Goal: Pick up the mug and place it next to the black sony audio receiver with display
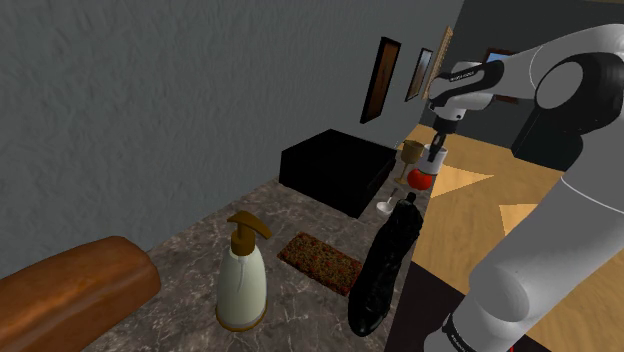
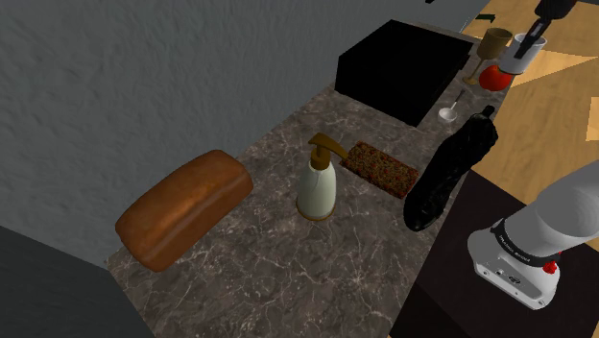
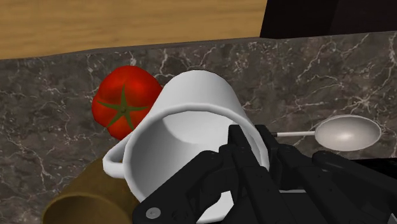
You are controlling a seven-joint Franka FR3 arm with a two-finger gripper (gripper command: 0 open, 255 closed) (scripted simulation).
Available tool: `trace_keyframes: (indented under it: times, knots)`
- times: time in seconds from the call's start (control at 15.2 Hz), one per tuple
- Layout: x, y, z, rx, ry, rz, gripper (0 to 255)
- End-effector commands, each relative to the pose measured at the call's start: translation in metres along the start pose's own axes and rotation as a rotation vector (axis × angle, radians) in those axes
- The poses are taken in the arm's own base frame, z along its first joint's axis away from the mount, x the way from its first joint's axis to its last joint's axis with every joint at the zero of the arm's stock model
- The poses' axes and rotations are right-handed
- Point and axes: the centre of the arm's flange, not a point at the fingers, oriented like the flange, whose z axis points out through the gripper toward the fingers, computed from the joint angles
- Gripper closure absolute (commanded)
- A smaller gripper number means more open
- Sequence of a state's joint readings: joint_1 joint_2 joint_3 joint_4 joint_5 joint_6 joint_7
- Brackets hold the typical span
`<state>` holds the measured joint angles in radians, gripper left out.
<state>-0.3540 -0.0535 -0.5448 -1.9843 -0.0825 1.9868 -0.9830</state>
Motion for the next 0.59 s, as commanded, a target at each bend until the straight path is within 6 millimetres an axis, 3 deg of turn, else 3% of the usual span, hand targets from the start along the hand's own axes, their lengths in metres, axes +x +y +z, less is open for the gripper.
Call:
trace_keyframes:
  times: [0.0, 0.53]
  knots:
    - [0.001, -0.001, 0.011, -0.001, 0.001, 0.000, 255]
    - [0.002, -0.004, 0.053, -0.001, 0.001, 0.000, 255]
